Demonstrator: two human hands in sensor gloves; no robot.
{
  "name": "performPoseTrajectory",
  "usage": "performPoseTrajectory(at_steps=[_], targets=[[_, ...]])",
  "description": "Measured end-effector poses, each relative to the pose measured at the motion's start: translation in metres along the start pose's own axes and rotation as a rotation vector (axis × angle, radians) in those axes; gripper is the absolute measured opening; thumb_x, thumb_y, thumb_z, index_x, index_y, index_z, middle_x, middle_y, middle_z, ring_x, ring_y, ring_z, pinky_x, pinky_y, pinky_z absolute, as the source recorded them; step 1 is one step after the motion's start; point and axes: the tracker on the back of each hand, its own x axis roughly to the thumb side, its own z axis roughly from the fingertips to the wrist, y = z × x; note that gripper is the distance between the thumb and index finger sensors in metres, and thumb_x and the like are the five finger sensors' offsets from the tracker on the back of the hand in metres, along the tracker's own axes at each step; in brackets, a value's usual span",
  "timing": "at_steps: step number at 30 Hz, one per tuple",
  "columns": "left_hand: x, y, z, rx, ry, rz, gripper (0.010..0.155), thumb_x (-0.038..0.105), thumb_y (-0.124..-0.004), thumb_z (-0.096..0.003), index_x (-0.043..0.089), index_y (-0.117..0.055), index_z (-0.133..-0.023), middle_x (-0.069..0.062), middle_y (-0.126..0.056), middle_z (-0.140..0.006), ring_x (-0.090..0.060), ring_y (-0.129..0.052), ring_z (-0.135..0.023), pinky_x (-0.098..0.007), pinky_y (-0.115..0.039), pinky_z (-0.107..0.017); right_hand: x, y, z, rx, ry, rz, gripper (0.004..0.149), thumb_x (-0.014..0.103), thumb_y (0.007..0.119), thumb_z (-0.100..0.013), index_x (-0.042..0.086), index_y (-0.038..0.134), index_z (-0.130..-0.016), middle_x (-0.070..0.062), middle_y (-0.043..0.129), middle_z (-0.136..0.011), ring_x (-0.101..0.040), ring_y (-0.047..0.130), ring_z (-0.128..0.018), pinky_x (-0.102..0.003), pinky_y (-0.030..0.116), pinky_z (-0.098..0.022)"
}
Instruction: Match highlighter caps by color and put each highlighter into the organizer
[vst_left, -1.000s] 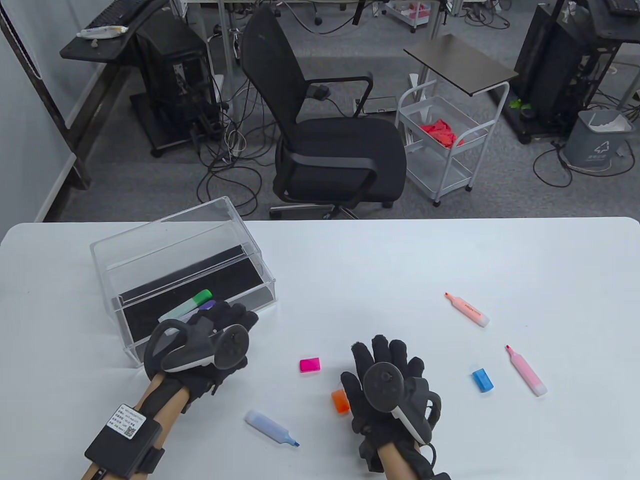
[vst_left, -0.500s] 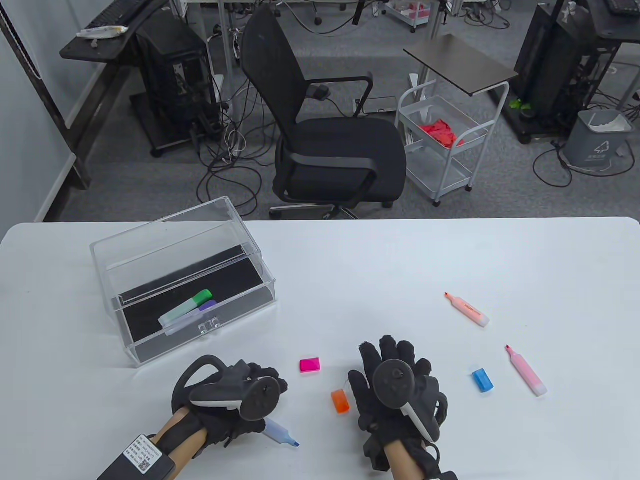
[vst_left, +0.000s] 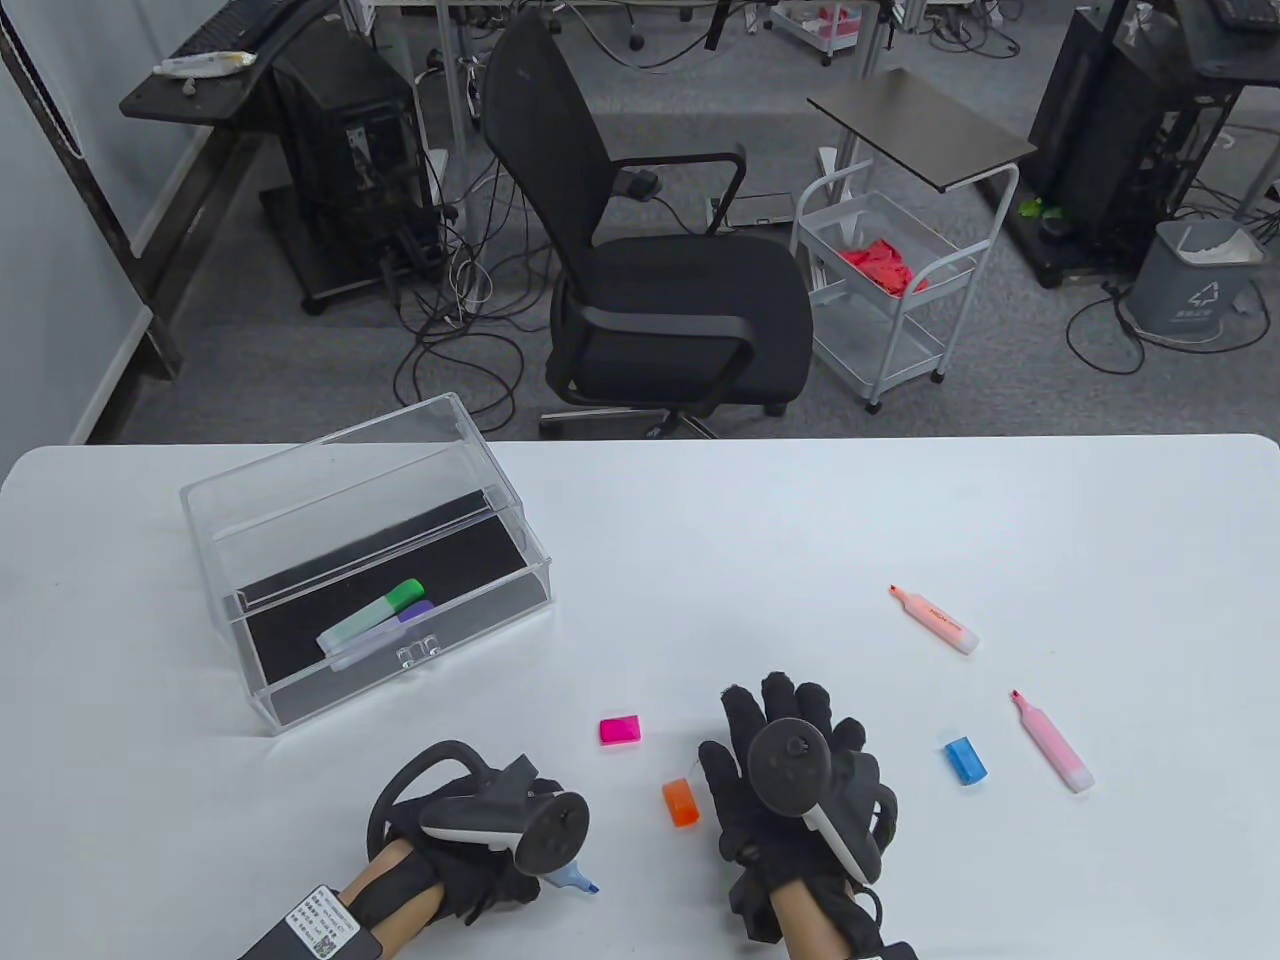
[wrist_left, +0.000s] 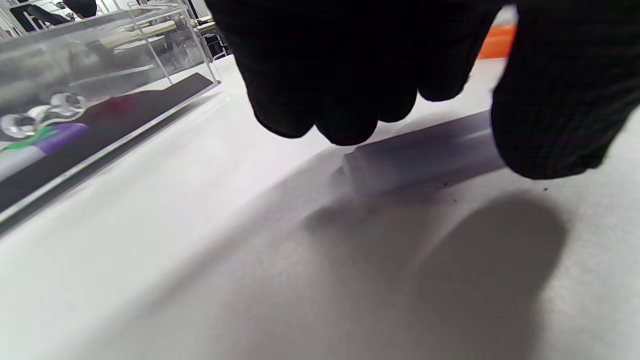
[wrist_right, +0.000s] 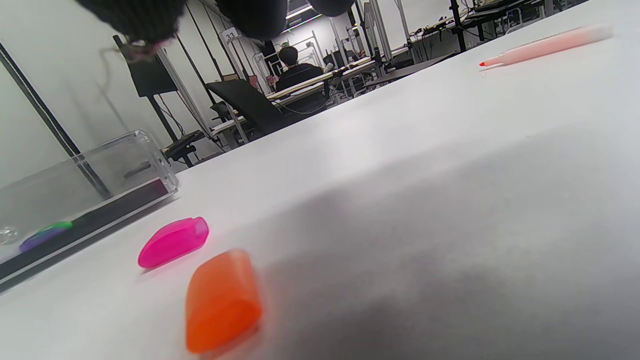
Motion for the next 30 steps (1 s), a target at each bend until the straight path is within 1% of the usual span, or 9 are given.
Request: performPoseTrajectory(at_steps=[3, 7, 11, 15, 18, 21, 24, 26, 30], targets=[[0.003, -0.006, -0.005, -0.028, 0.006, -0.003, 0.080, 0.060, -0.091, -0.0398, 0.038, -0.054, -0.107, 0.010, -0.058, -0.111, -0.020, -0.083, -0.100, -0.039, -0.080, -0.074, 0.000, 0.000, 0.000, 0.001, 0.000, 0.001, 0.064, 0.049, 0.072, -0.044, 0.028, 0.059, -0.103, -0.009, 0.039, -0.116, -0.038, 0.024, -0.107, -0.072, 0.015, -0.069], [0.002, -0.007, -0.006, -0.027, 0.011, 0.017, 0.077, 0.057, -0.091, -0.0406, 0.038, -0.056, -0.106, 0.009, -0.059, -0.109, -0.019, -0.084, -0.097, -0.036, -0.081, -0.073, 0.001, 0.000, 0.000, 0.001, -0.002, 0.000, 0.064, 0.049, 0.072, -0.044, 0.028, 0.059, -0.103, -0.009, 0.039, -0.116, -0.038, 0.024, -0.107, -0.072, 0.015, -0.068], [0.001, -0.008, -0.005, -0.006, 0.026, 0.042, 0.069, 0.055, -0.089, -0.0413, 0.039, -0.060, -0.103, 0.010, -0.062, -0.107, -0.018, -0.085, -0.095, -0.034, -0.083, -0.072, 0.001, 0.000, 0.001, 0.005, -0.003, 0.005, 0.064, 0.049, 0.072, -0.044, 0.028, 0.059, -0.103, -0.009, 0.039, -0.116, -0.038, 0.024, -0.107, -0.072, 0.015, -0.068], [0.002, -0.009, -0.005, 0.028, 0.030, 0.049, 0.062, 0.052, -0.089, -0.0422, 0.039, -0.066, -0.099, 0.010, -0.068, -0.103, -0.018, -0.089, -0.091, -0.034, -0.086, -0.069, 0.002, 0.001, 0.001, 0.003, -0.008, 0.010, 0.064, 0.049, 0.072, -0.044, 0.029, 0.058, -0.102, -0.009, 0.039, -0.116, -0.038, 0.024, -0.107, -0.072, 0.015, -0.068], [0.003, -0.014, -0.007, -0.032, 0.029, 0.042, 0.063, 0.054, -0.083, -0.0447, 0.034, -0.059, -0.100, 0.007, -0.061, -0.104, -0.019, -0.084, -0.092, -0.037, -0.082, -0.072, 0.002, 0.001, 0.001, 0.004, -0.010, 0.014, 0.064, 0.049, 0.072, -0.044, 0.028, 0.058, -0.103, -0.009, 0.038, -0.116, -0.038, 0.024, -0.107, -0.072, 0.016, -0.068], [0.003, -0.012, -0.007, -0.033, 0.058, 0.033, 0.065, 0.055, -0.077, -0.0452, 0.029, -0.053, -0.100, 0.003, -0.060, -0.105, -0.021, -0.086, -0.092, -0.038, -0.084, -0.071, 0.003, 0.002, 0.001, 0.009, -0.010, 0.016, 0.064, 0.049, 0.072, -0.044, 0.028, 0.058, -0.103, -0.009, 0.038, -0.116, -0.038, 0.024, -0.107, -0.072, 0.015, -0.068], [0.000, -0.006, -0.005, 0.015, 0.074, 0.140, 0.067, 0.054, -0.073, -0.0455, 0.025, -0.048, -0.100, 0.000, -0.060, -0.104, -0.024, -0.092, -0.090, -0.039, -0.088, -0.068, 0.003, 0.001, 0.001, 0.008, -0.011, 0.012, 0.064, 0.049, 0.072, -0.044, 0.028, 0.059, -0.102, -0.009, 0.038, -0.116, -0.038, 0.024, -0.107, -0.072, 0.015, -0.068], [-0.005, -0.002, -0.003, 0.046, 0.094, 0.204, 0.067, 0.054, -0.071, -0.0455, 0.023, -0.046, -0.100, -0.001, -0.060, -0.103, -0.023, -0.096, -0.087, -0.038, -0.091, -0.066, 0.003, 0.002, 0.001, 0.010, -0.011, 0.009, 0.064, 0.049, 0.072, -0.044, 0.028, 0.059, -0.102, -0.010, 0.038, -0.116, -0.038, 0.024, -0.107, -0.072, 0.015, -0.068], [-0.012, 0.005, 0.002, 0.090, 0.139, 0.277, 0.066, 0.052, -0.063, -0.0472, 0.023, -0.039, -0.101, -0.001, -0.055, -0.103, -0.018, -0.093, -0.083, -0.036, -0.089, -0.065, 0.004, 0.003, 0.001, 0.016, -0.016, 0.012, 0.064, 0.049, 0.072, -0.044, 0.028, 0.059, -0.102, -0.010, 0.038, -0.116, -0.038, 0.025, -0.107, -0.072, 0.016, -0.068]])
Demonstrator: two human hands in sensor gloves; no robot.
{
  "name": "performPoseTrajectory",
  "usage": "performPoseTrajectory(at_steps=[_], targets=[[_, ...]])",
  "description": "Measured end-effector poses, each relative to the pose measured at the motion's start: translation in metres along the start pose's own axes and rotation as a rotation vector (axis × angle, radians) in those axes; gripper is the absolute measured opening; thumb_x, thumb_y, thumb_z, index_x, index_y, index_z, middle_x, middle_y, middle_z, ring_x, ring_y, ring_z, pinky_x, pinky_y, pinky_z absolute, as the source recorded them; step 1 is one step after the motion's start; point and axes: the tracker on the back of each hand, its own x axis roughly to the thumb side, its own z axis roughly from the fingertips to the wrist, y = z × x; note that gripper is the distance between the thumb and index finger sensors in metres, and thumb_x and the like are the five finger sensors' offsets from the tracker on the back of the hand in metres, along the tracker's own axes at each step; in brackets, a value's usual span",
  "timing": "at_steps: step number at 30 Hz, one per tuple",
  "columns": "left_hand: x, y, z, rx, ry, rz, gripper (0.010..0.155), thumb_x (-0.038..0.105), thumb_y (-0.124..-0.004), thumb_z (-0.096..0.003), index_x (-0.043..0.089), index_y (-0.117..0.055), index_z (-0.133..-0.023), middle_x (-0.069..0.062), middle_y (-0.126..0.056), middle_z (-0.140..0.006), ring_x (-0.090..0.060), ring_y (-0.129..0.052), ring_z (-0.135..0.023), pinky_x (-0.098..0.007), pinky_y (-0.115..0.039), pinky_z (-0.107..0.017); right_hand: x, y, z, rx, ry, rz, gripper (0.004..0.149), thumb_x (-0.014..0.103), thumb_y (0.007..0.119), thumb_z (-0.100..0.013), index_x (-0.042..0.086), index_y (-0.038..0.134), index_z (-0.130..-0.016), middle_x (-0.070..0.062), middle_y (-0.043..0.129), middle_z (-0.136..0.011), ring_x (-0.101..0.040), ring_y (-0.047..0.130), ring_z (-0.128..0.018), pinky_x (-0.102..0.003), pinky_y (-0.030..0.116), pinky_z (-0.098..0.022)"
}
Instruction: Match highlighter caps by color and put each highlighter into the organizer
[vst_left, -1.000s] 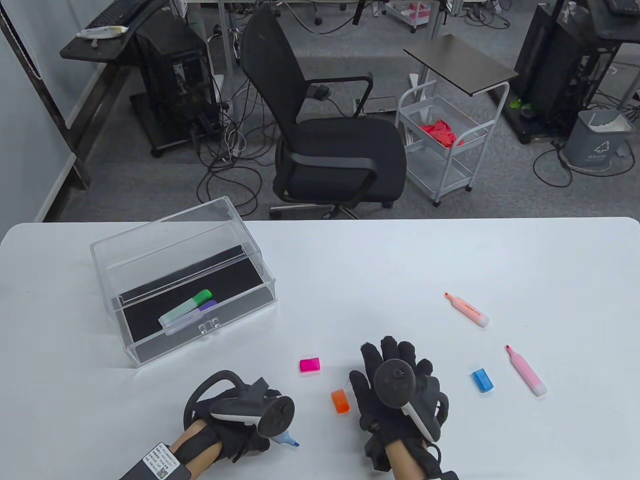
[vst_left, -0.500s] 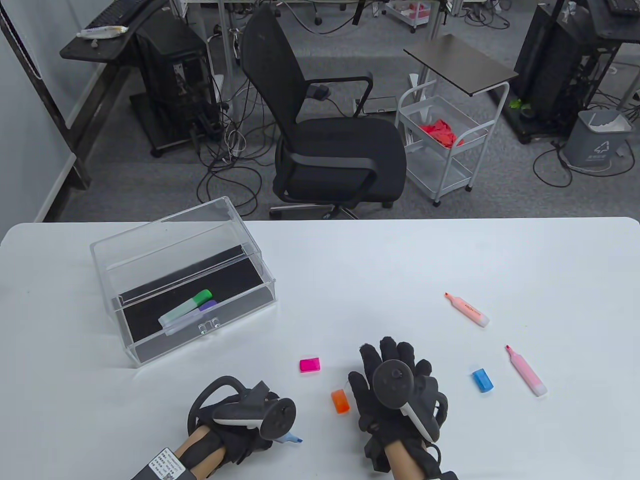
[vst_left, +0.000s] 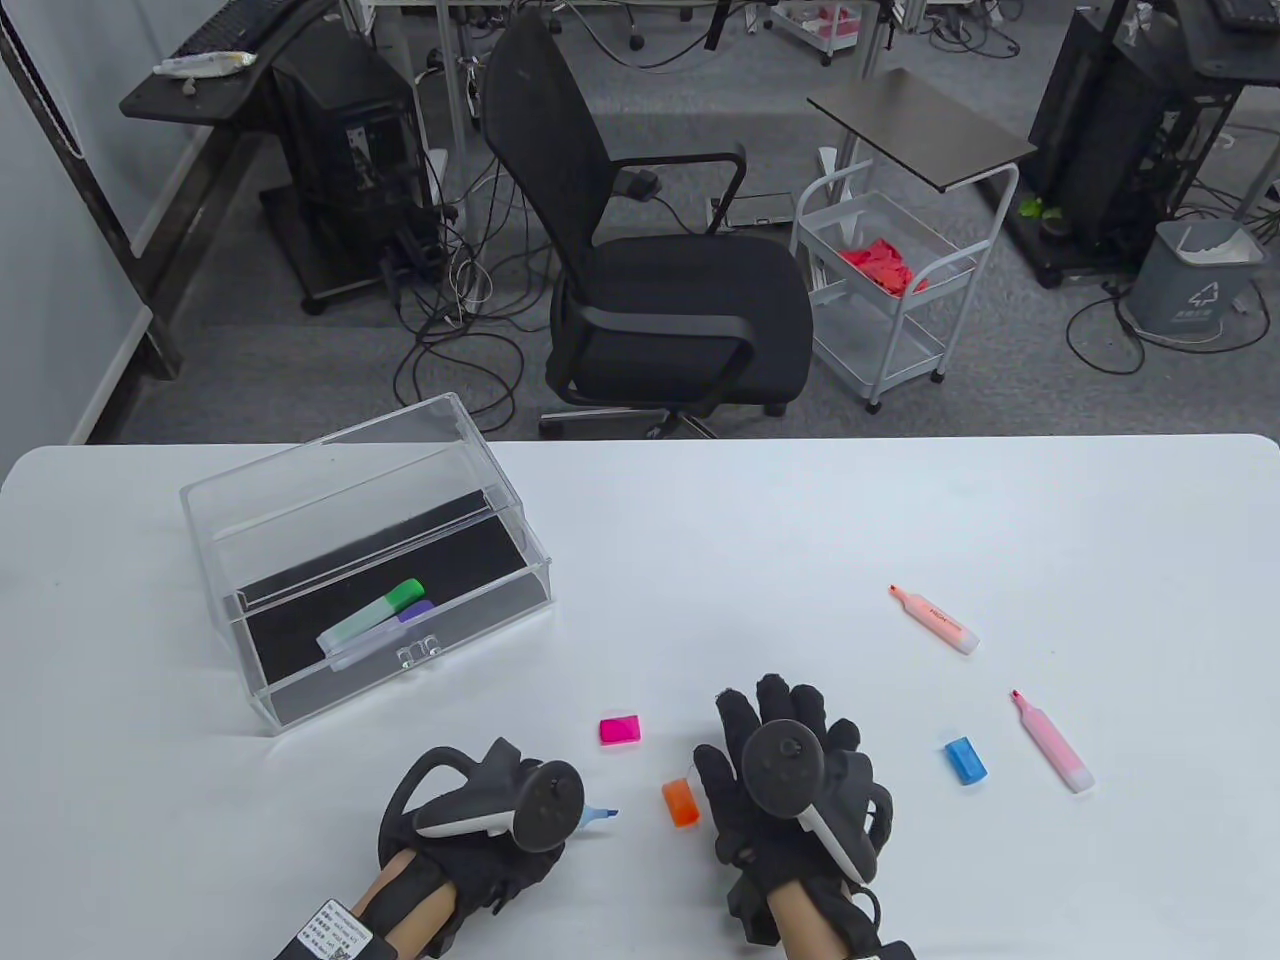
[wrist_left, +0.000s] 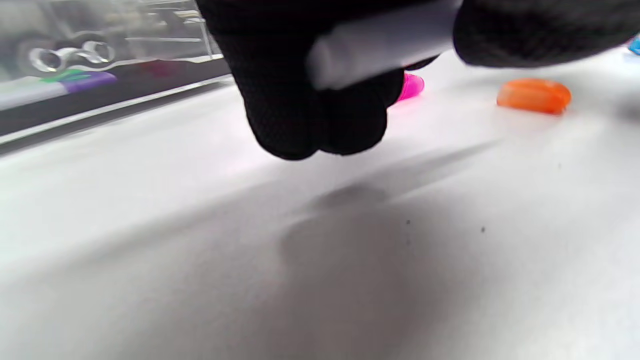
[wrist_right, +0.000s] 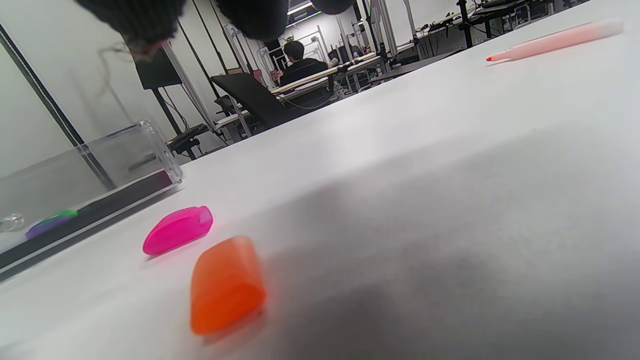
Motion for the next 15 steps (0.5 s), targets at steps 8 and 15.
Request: performPoseTrajectory(at_steps=[8, 15], targets=[[-0.011, 0.016, 0.015, 0.172, 0.083, 0.141, 0.063, 0.051, -0.057, -0.0481, 0.025, -0.036, -0.101, 0.001, -0.056, -0.098, -0.014, -0.088, -0.073, -0.031, -0.086, -0.058, 0.004, 0.002, 0.001, 0.006, -0.020, -0.007, 0.064, 0.049, 0.072, -0.044, 0.028, 0.059, -0.102, -0.010, 0.038, -0.116, -0.038, 0.025, -0.107, -0.072, 0.016, -0.068], [-0.013, 0.017, 0.029, 0.257, 0.195, 0.188, 0.062, 0.052, -0.063, -0.0491, 0.027, -0.040, -0.101, 0.004, -0.061, -0.095, -0.012, -0.090, -0.068, -0.029, -0.087, -0.053, 0.007, 0.005, 0.002, 0.020, -0.031, -0.017, 0.064, 0.049, 0.072, -0.044, 0.028, 0.059, -0.102, -0.010, 0.038, -0.116, -0.038, 0.024, -0.107, -0.072, 0.015, -0.068]])
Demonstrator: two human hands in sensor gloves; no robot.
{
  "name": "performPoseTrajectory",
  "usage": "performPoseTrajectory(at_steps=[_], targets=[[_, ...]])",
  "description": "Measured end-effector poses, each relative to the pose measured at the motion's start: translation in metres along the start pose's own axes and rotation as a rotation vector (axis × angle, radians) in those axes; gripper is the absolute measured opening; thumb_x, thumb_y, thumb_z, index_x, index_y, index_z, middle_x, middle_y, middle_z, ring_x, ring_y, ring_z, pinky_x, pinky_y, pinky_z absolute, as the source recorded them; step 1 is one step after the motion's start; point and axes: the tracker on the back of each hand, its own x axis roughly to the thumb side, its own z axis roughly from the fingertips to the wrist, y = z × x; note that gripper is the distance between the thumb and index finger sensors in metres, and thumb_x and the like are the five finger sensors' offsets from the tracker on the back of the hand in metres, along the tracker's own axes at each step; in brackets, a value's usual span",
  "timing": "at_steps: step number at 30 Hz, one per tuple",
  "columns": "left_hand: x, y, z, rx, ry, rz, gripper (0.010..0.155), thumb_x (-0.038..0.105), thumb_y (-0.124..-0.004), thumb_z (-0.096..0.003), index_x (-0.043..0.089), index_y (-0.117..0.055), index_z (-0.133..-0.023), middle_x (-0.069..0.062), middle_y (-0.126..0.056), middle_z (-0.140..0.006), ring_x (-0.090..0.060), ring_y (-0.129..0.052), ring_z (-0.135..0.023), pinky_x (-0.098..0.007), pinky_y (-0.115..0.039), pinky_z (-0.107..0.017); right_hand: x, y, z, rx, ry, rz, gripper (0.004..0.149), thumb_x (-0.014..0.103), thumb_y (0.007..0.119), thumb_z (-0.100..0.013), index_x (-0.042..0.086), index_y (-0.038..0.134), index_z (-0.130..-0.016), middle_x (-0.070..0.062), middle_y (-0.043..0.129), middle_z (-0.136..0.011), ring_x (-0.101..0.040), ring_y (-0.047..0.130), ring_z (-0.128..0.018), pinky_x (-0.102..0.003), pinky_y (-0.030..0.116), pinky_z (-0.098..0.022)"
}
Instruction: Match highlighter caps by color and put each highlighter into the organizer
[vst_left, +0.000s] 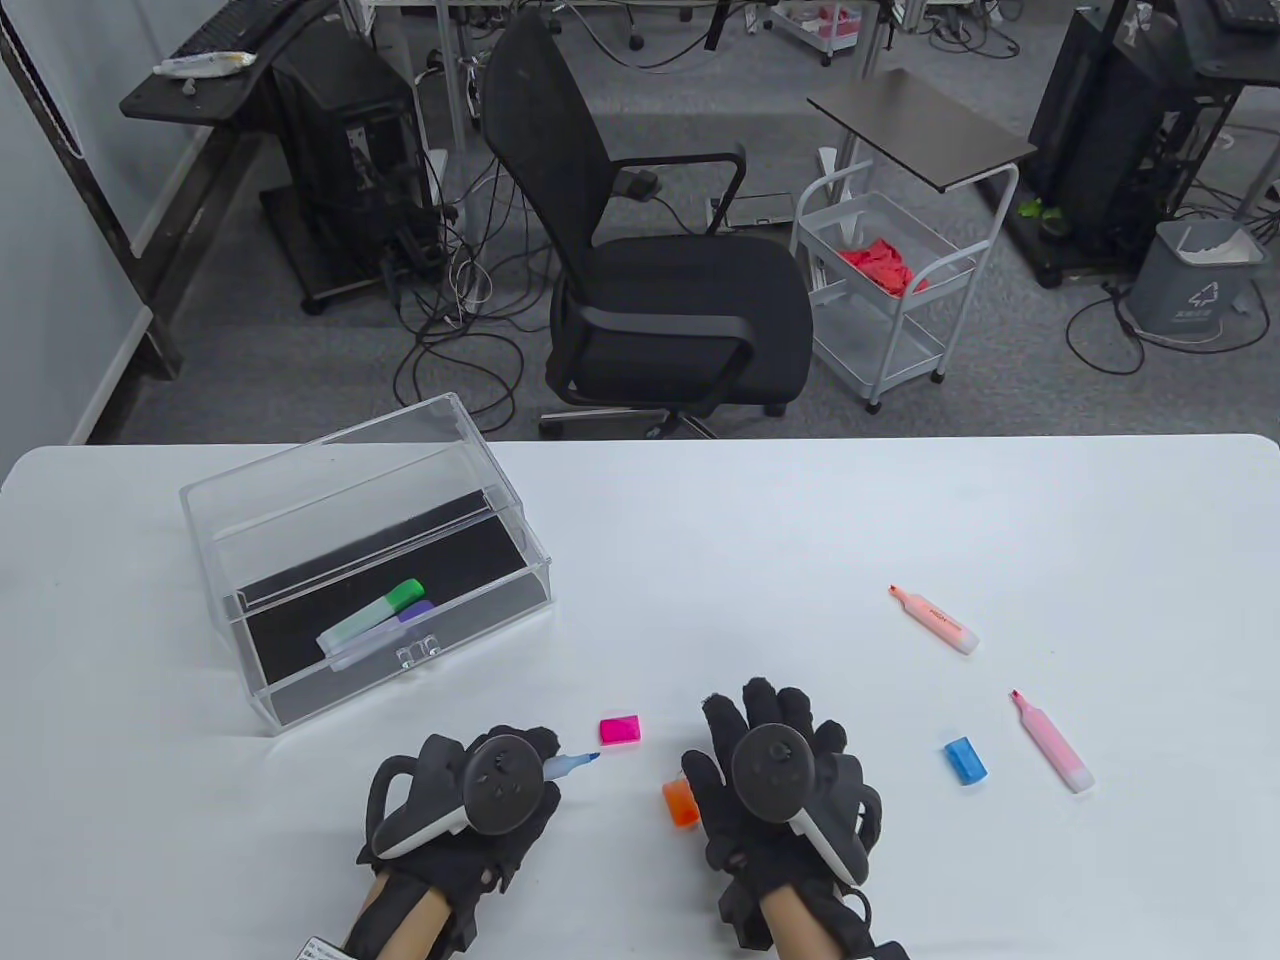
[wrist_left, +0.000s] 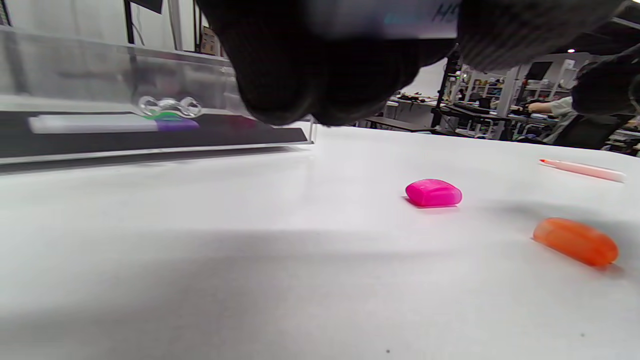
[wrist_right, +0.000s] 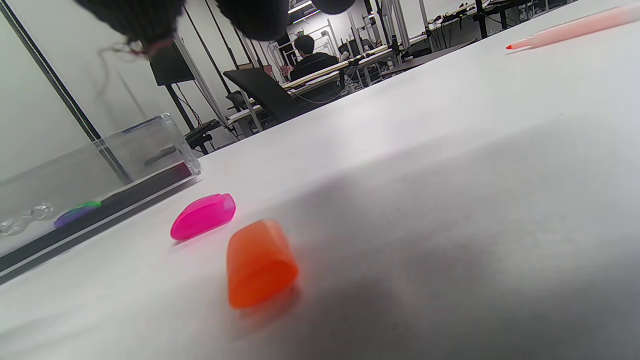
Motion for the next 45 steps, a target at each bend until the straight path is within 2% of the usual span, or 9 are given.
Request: performPoseTrajectory(at_steps=[5, 17, 20, 25, 30, 34, 38, 41, 45], targets=[[0.001, 0.000, 0.008, 0.096, 0.058, 0.026, 0.061, 0.052, -0.066, -0.0484, 0.028, -0.046, -0.101, 0.004, -0.066, -0.093, -0.012, -0.093, -0.065, -0.029, -0.089, -0.050, 0.001, 0.004, -0.001, 0.016, -0.002, -0.004, 0.064, 0.049, 0.072, -0.044, 0.028, 0.059, -0.102, -0.010, 0.038, -0.116, -0.039, 0.024, -0.107, -0.072, 0.015, -0.068], [-0.014, -0.020, 0.016, 0.137, 0.112, 0.036, 0.059, 0.051, -0.069, -0.0473, 0.029, -0.055, -0.100, 0.002, -0.072, -0.092, -0.012, -0.097, -0.061, -0.028, -0.093, -0.048, 0.014, 0.014, -0.001, 0.042, -0.037, 0.026, 0.064, 0.050, 0.072, -0.044, 0.029, 0.058, -0.103, -0.010, 0.037, -0.116, -0.039, 0.024, -0.106, -0.072, 0.016, -0.068], [-0.018, -0.024, 0.017, 0.106, 0.137, 0.018, 0.059, 0.051, -0.069, -0.0473, 0.029, -0.056, -0.100, 0.002, -0.072, -0.092, -0.012, -0.098, -0.062, -0.028, -0.093, -0.048, 0.015, 0.009, -0.001, 0.002, -0.047, 0.023, 0.065, 0.050, 0.073, -0.043, 0.029, 0.057, -0.103, -0.009, 0.037, -0.116, -0.039, 0.024, -0.106, -0.072, 0.015, -0.069], [-0.024, -0.021, 0.018, 0.127, 0.162, 0.010, 0.058, 0.050, -0.070, -0.0470, 0.029, -0.059, -0.100, 0.001, -0.074, -0.092, -0.013, -0.098, -0.062, -0.029, -0.093, -0.048, 0.013, -0.007, -0.004, -0.044, -0.041, 0.033, 0.066, 0.050, 0.072, -0.043, 0.029, 0.056, -0.103, -0.010, 0.035, -0.116, -0.040, 0.023, -0.106, -0.072, 0.015, -0.069], [-0.027, -0.018, 0.021, 0.144, 0.171, 0.016, 0.057, 0.050, -0.070, -0.0467, 0.030, -0.062, -0.099, 0.002, -0.076, -0.091, -0.013, -0.099, -0.061, -0.029, -0.094, -0.048, 0.009, -0.031, -0.014, -0.025, 0.017, 0.130, 0.068, 0.051, 0.072, -0.043, 0.031, 0.050, -0.104, -0.008, 0.029, -0.117, -0.040, 0.021, -0.107, -0.071, 0.014, -0.070], [-0.034, -0.018, 0.020, 0.135, 0.188, 0.020, 0.057, 0.050, -0.069, -0.0467, 0.031, -0.062, -0.100, 0.003, -0.077, -0.090, -0.013, -0.099, -0.062, -0.029, -0.094, -0.048, -0.009, -0.061, -0.022, -0.075, 0.064, 0.212, 0.070, 0.051, 0.074, -0.043, 0.031, 0.049, -0.104, -0.012, 0.029, -0.116, -0.041, 0.022, -0.106, -0.072, 0.017, -0.070], [-0.042, -0.020, 0.020, 0.124, 0.212, 0.028, 0.057, 0.051, -0.069, -0.0467, 0.031, -0.063, -0.100, 0.002, -0.077, -0.090, -0.013, -0.099, -0.061, -0.029, -0.094, -0.048, -0.038, -0.083, -0.027, -0.094, 0.152, 0.210, 0.071, 0.050, 0.076, -0.042, 0.030, 0.049, -0.104, -0.012, 0.029, -0.116, -0.041, 0.024, -0.107, -0.071, 0.018, -0.071], [-0.045, -0.020, 0.020, 0.118, 0.224, 0.031, 0.057, 0.051, -0.069, -0.0469, 0.031, -0.062, -0.100, 0.003, -0.077, -0.090, -0.013, -0.099, -0.062, -0.029, -0.094, -0.048, -0.066, -0.088, -0.029, -0.094, 0.231, 0.224, 0.071, 0.049, 0.078, -0.042, 0.030, 0.049, -0.104, -0.012, 0.031, -0.116, -0.041, 0.027, -0.107, -0.071, 0.020, -0.072], [-0.046, -0.018, 0.021, 0.120, 0.226, 0.036, 0.057, 0.051, -0.068, -0.0469, 0.032, -0.062, -0.100, 0.005, -0.077, -0.089, -0.013, -0.099, -0.062, -0.029, -0.094, -0.048, -0.101, -0.085, -0.031, -0.072, 0.341, 0.244, 0.073, 0.049, 0.079, -0.042, 0.028, 0.048, -0.104, -0.014, 0.034, -0.116, -0.042, 0.032, -0.106, -0.071, 0.024, -0.072]])
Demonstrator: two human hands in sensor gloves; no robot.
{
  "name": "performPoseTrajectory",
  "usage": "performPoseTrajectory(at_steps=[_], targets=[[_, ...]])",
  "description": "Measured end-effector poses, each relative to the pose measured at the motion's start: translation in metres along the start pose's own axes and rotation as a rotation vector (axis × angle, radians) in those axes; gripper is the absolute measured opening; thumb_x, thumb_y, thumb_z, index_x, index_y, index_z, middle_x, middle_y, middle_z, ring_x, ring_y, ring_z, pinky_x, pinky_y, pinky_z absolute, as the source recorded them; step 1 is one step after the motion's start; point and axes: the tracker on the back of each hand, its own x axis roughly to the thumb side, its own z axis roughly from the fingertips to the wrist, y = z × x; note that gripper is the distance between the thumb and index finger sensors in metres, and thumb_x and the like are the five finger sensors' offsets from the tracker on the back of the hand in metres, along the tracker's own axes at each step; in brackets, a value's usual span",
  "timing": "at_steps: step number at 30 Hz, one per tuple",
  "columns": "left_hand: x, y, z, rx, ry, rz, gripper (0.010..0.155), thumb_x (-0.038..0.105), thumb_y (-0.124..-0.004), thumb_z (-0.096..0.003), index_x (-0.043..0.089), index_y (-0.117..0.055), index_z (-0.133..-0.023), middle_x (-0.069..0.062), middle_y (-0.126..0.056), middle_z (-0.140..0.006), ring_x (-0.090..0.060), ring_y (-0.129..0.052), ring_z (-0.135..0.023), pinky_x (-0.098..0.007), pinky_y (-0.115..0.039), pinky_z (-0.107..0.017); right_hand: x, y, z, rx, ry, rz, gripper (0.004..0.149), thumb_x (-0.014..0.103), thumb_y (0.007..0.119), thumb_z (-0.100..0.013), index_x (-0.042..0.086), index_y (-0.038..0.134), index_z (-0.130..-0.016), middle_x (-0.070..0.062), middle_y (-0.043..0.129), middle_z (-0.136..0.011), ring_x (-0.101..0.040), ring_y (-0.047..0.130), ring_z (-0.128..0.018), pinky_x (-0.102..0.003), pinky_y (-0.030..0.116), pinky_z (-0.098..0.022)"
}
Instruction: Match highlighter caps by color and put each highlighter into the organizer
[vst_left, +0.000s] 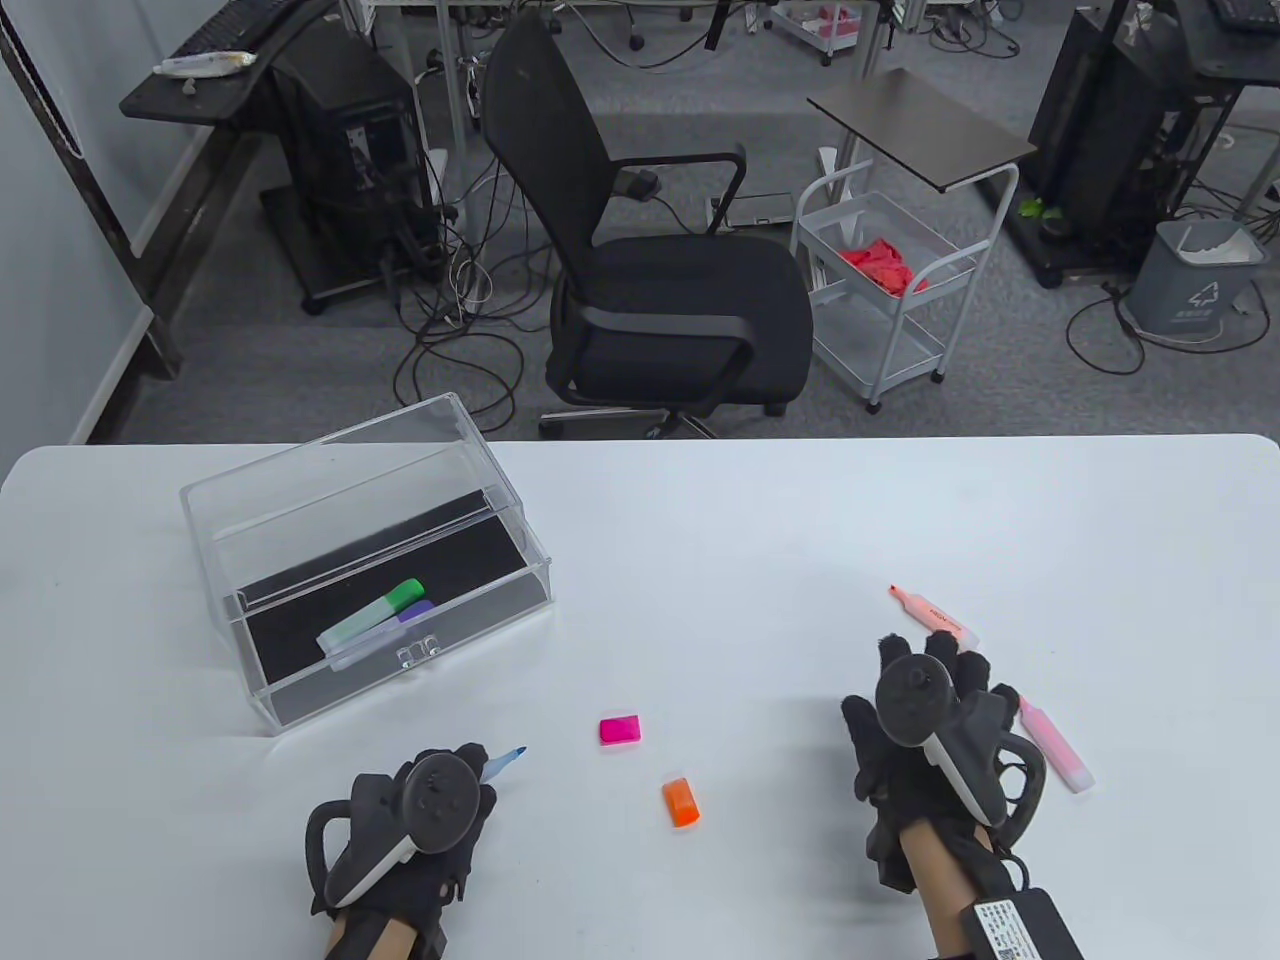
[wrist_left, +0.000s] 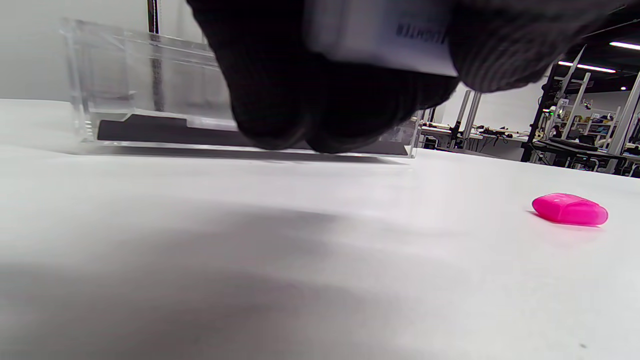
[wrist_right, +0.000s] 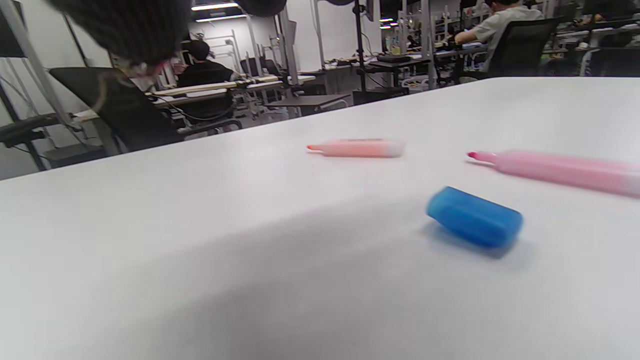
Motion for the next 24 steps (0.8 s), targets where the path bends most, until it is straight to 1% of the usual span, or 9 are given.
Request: performPoseTrajectory(at_steps=[2, 3, 4, 8, 11, 16, 18, 24], targets=[[0.000, -0.001, 0.000, -0.003, -0.002, 0.009, 0.057, 0.051, -0.068, -0.0469, 0.032, -0.062, -0.100, 0.005, -0.077, -0.088, -0.013, -0.099, -0.062, -0.029, -0.093, -0.048, -0.017, 0.009, -0.006, 0.023, 0.068, 0.010, 0.074, 0.049, 0.080, -0.042, 0.027, 0.047, -0.104, -0.014, 0.037, -0.116, -0.043, 0.035, -0.106, -0.070, 0.027, -0.073], [0.000, -0.001, 0.000, -0.002, -0.002, 0.009, 0.057, 0.051, -0.068, -0.0469, 0.032, -0.062, -0.100, 0.005, -0.077, -0.088, -0.013, -0.099, -0.062, -0.029, -0.093, -0.048, -0.020, 0.011, -0.007, 0.027, 0.080, 0.012, 0.074, 0.048, 0.080, -0.041, 0.026, 0.047, -0.104, -0.015, 0.038, -0.115, -0.043, 0.037, -0.105, -0.070, 0.028, -0.073], [0.000, -0.002, -0.001, -0.003, -0.003, 0.003, 0.057, 0.051, -0.068, -0.0470, 0.032, -0.062, -0.100, 0.005, -0.077, -0.088, -0.013, -0.099, -0.062, -0.029, -0.093, -0.048, -0.029, 0.017, -0.011, 0.054, 0.111, 0.018, 0.075, 0.048, 0.081, -0.041, 0.025, 0.047, -0.104, -0.016, 0.042, -0.115, -0.044, 0.042, -0.105, -0.070, 0.030, -0.073], [0.000, -0.003, -0.002, -0.013, -0.002, -0.008, 0.057, 0.052, -0.067, -0.0471, 0.032, -0.061, -0.100, 0.006, -0.077, -0.088, -0.013, -0.099, -0.062, -0.029, -0.093, -0.049, -0.046, 0.030, -0.017, 0.095, 0.165, 0.046, 0.077, 0.046, 0.084, -0.041, 0.021, 0.048, -0.104, -0.017, 0.051, -0.112, -0.045, 0.057, -0.099, -0.069, 0.041, -0.072], [0.000, -0.002, -0.001, -0.016, 0.000, -0.008, 0.057, 0.052, -0.067, -0.0472, 0.032, -0.061, -0.100, 0.006, -0.077, -0.088, -0.014, -0.099, -0.062, -0.029, -0.093, -0.049, -0.054, 0.041, -0.020, 0.139, 0.204, 0.074, 0.078, 0.046, 0.085, -0.040, 0.020, 0.049, -0.104, -0.018, 0.054, -0.110, -0.044, 0.061, -0.098, -0.069, 0.044, -0.071], [0.000, -0.002, -0.001, -0.024, -0.001, -0.007, 0.057, 0.052, -0.067, -0.0473, 0.032, -0.061, -0.100, 0.006, -0.077, -0.088, -0.014, -0.099, -0.062, -0.029, -0.093, -0.049, -0.066, 0.054, -0.025, 0.162, 0.255, 0.098, 0.078, 0.046, 0.087, -0.039, 0.018, 0.052, -0.103, -0.018, 0.059, -0.108, -0.042, 0.067, -0.094, -0.067, 0.048, -0.070], [0.000, -0.002, -0.001, -0.026, -0.001, -0.006, 0.057, 0.052, -0.067, -0.0473, 0.032, -0.061, -0.100, 0.006, -0.077, -0.088, -0.014, -0.099, -0.062, -0.029, -0.093, -0.049, -0.068, 0.054, -0.025, 0.133, 0.256, 0.097, 0.078, 0.046, 0.087, -0.038, 0.018, 0.053, -0.102, -0.018, 0.060, -0.106, -0.040, 0.068, -0.091, -0.066, 0.050, -0.070], [-0.001, -0.001, -0.001, -0.020, 0.008, -0.009, 0.056, 0.052, -0.067, -0.0474, 0.032, -0.062, -0.100, 0.004, -0.077, -0.088, -0.014, -0.099, -0.063, -0.030, -0.093, -0.049, -0.069, 0.055, -0.024, 0.124, 0.280, 0.094, 0.069, 0.046, 0.085, -0.039, 0.020, 0.062, -0.100, -0.016, 0.063, -0.102, -0.037, 0.071, -0.084, -0.063, 0.053, -0.067]])
